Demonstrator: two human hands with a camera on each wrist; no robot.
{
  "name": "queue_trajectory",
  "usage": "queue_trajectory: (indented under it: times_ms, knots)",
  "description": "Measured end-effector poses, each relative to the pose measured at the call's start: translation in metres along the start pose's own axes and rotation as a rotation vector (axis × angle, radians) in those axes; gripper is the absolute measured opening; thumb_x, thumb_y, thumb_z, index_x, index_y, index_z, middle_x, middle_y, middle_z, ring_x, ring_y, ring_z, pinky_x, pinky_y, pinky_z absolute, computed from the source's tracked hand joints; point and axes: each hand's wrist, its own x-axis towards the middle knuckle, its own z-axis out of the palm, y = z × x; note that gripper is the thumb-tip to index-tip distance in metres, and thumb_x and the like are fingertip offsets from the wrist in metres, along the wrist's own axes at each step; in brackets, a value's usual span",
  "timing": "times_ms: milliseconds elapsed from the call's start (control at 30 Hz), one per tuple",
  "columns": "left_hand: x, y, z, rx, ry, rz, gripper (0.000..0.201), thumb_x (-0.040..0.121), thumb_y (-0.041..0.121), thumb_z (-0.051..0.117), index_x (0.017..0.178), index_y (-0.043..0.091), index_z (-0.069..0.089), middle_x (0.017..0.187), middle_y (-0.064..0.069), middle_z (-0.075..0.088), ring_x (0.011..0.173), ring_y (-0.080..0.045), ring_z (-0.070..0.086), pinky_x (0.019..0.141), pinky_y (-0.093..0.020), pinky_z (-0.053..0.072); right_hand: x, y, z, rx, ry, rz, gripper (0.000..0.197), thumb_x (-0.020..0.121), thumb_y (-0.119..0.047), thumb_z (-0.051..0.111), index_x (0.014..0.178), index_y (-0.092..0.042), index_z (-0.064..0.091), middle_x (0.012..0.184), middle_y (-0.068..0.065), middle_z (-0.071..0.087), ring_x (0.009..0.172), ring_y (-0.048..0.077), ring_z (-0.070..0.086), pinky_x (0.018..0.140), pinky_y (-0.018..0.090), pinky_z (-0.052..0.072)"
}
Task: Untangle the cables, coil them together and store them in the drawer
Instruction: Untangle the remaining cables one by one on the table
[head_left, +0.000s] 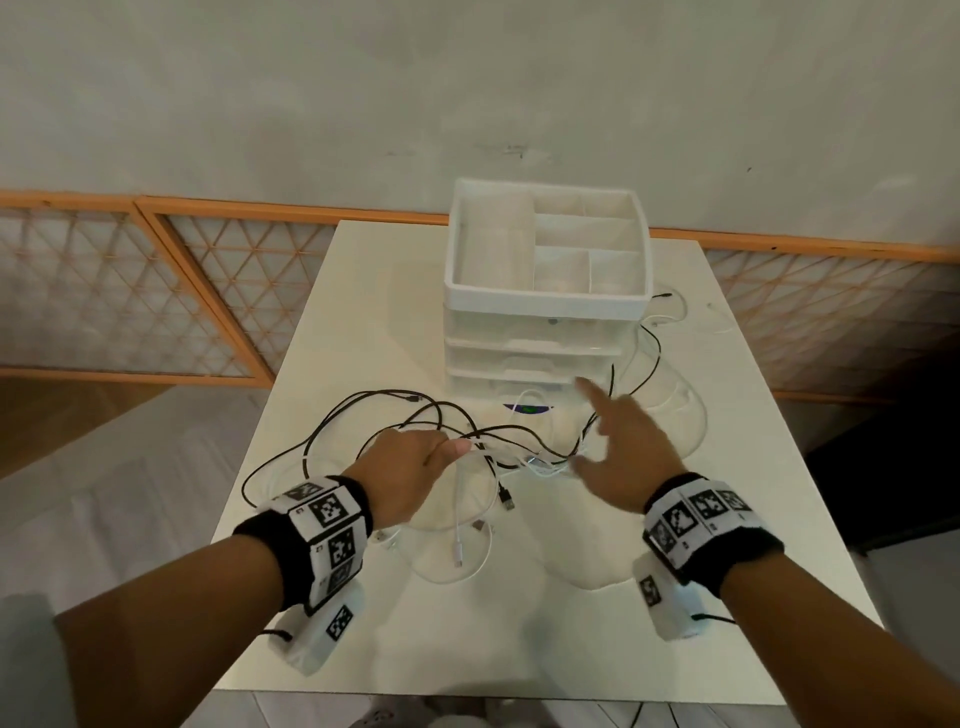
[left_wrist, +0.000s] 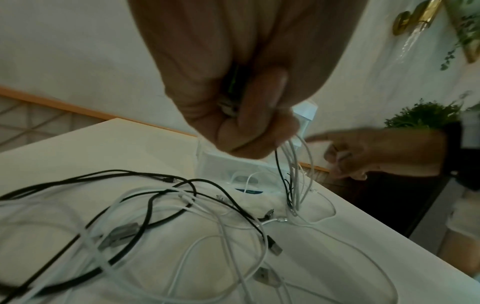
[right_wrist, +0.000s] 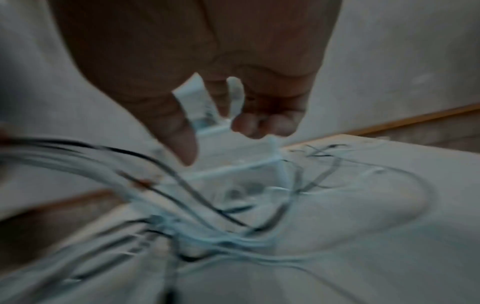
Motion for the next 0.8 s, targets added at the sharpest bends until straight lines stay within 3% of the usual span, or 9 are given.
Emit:
queue_trajectory:
  times_ms: [67,133,200,233,333,433,500,633,800]
  knots:
    - [0.003,0.008,0.001,0.011,0.01,0.098,0.057,0.099,0.053,0.042,0.064,0.009,0.044,0.059,-0.003,0.049,0.053,-0.013,0.043,0.06,-0.026,0.037,-0.015,-0.037,0.002,-0.008,-0.101,-0.179,0.075,0.076,-0.058,0.066,0.14,-0.057,0.027,0.093,-0.011,0.055,0.095,0.015,0.058,0.09,0.038,0.05]
    - [0.004,0.016,0.002,-0.071,0.025,0.167,0.056,0.095,0.053,0.053,0.057,0.012,0.051,0.054,-0.001,0.049,0.053,-0.01,0.043,0.059,-0.022,0.037,-0.021,-0.058,0.011,-0.076,-0.117,-0.243,0.033,0.079,-0.063,0.061,0.107,-0.047,0.059,0.076,-0.013,0.06,0.085,0.015,0.062,0.077,0.032,0.05]
    - [0.005,0.017,0.002,-0.165,0.061,0.16,0.048,0.09,0.055,0.059,0.056,0.021,0.063,0.054,0.001,0.057,0.053,-0.006,0.048,0.056,-0.014,0.036,-0.018,-0.058,0.014,-0.079,-0.08,-0.208,0.033,0.086,-0.061,0.057,0.07,-0.032,0.059,0.063,-0.009,0.056,0.073,0.018,0.059,0.061,0.028,0.042]
    - [0.006,0.016,0.001,-0.243,0.073,0.102,0.048,0.089,0.057,0.06,0.061,0.019,0.068,0.056,0.0,0.06,0.05,-0.005,0.048,0.054,-0.014,0.037,-0.019,-0.057,0.012,-0.087,-0.069,-0.189,0.037,0.088,-0.06,0.056,0.066,-0.031,0.059,0.061,-0.009,0.052,0.071,0.018,0.056,0.059,0.028,0.038]
    - [0.006,0.013,0.0,-0.634,0.097,-0.124,0.059,0.089,0.06,0.057,0.073,0.005,0.07,0.057,-0.003,0.06,0.043,-0.015,0.041,0.042,-0.021,0.032,-0.02,-0.054,0.006,-0.246,0.04,-0.254,0.032,0.088,-0.061,0.054,0.086,-0.034,0.071,0.082,-0.008,0.044,0.084,0.016,0.043,0.074,0.031,0.032]
    - [0.007,0.017,0.0,-0.858,0.124,-0.238,0.063,0.093,0.059,0.051,0.082,0.001,0.071,0.064,-0.011,0.059,0.049,-0.017,0.041,0.04,-0.019,0.026,-0.021,-0.058,0.009,-0.094,0.036,-0.42,0.028,0.092,-0.053,0.052,0.081,-0.03,0.063,0.082,-0.006,0.051,0.082,0.021,0.052,0.074,0.034,0.035]
    - [0.008,0.023,-0.001,-0.919,0.088,-0.243,0.065,0.093,0.061,0.048,0.082,0.001,0.069,0.066,-0.015,0.056,0.052,-0.021,0.042,0.039,-0.018,0.026,-0.024,-0.064,0.014,0.135,-0.114,-0.434,0.021,0.095,-0.045,0.051,0.082,-0.029,0.054,0.075,-0.001,0.062,0.072,0.026,0.059,0.067,0.037,0.046]
    - [0.007,0.034,-0.002,-0.829,-0.028,-0.14,0.058,0.081,0.058,0.066,0.083,0.001,0.059,0.067,-0.013,0.05,0.048,-0.018,0.044,0.037,-0.02,0.027,-0.029,-0.076,0.027,-0.039,-0.129,-0.392,0.026,0.094,-0.038,0.044,0.108,-0.019,0.056,0.088,0.01,0.066,0.082,0.032,0.061,0.069,0.034,0.046]
    - [0.009,0.031,-0.004,-0.852,0.056,-0.101,0.024,0.091,0.022,0.07,0.081,0.007,0.053,0.06,-0.01,0.049,0.043,-0.015,0.043,0.038,-0.018,0.028,-0.029,-0.075,0.016,0.296,-0.103,-0.308,0.019,0.074,-0.032,0.059,0.09,-0.022,0.057,0.069,-0.003,0.064,0.065,0.018,0.06,0.06,0.031,0.048]
